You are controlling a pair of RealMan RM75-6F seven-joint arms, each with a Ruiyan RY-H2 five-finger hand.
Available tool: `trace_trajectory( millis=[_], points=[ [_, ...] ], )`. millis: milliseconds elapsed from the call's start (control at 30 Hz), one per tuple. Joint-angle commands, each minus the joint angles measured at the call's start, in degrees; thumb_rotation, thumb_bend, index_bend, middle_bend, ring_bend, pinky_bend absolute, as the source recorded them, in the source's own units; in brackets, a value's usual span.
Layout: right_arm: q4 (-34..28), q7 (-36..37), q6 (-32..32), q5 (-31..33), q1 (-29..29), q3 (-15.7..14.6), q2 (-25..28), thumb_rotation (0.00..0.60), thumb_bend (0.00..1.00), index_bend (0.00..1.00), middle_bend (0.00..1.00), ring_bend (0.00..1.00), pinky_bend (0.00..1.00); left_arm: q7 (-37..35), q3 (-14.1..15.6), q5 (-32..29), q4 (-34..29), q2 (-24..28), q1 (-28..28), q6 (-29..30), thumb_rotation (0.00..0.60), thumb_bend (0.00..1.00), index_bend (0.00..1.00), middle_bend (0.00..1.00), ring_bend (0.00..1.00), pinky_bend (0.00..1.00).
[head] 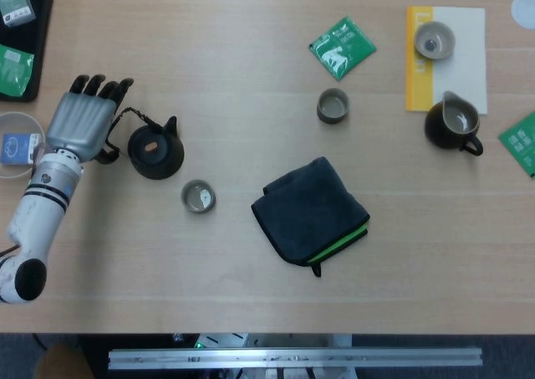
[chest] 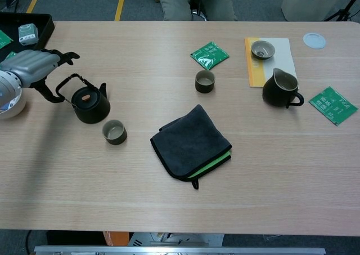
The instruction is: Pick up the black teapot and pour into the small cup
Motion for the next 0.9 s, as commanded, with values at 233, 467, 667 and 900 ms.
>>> trace_trajectory(
  millis=[233, 467, 667, 900],
  points=[
    [-0.36, -0.39, 0.25, 0.15, -0.27, 0.07, 0.1, 0.6, 0.19, 0.46, 0.42, 0.28, 0.32, -0.51, -1.87, -1.39, 3.43, -2.28, -2.42, -1.89, 0.6, 0.17, 0.0, 0.17, 0.06, 0.08],
    [-0.39, -0.35, 0.32, 0.4, -0.45, 0.15, 0.17, 0.6, 0.19, 0.46, 0.42, 0.28, 0.32, -0.26, -3.05, -1.97, 5.01, -3.83, -4.24, -2.37, 0.6, 0.17, 0.0, 0.17, 0.06, 0.08],
    [0.06, 0.13, 0.39, 0.74, -0.72, 0.18, 0.07, 0.6, 0.18, 0.46, 0.42, 0.28, 0.32, -0.37, -3.82, -2.6, 6.32, -5.16, -5.57, -2.88, 0.6, 0.17, 0.0, 0.17, 0.06, 0.08],
    [0.47, 0.74, 0.44, 0.57, -0.77, 0.23, 0.03, 0.6, 0.19, 0.46, 0.42, 0.28, 0.32, -1.03, -3.88, -1.74, 3.13, -3.71, -5.24, -1.24, 0.6, 0.17, 0.0, 0.17, 0.06, 0.08]
  ],
)
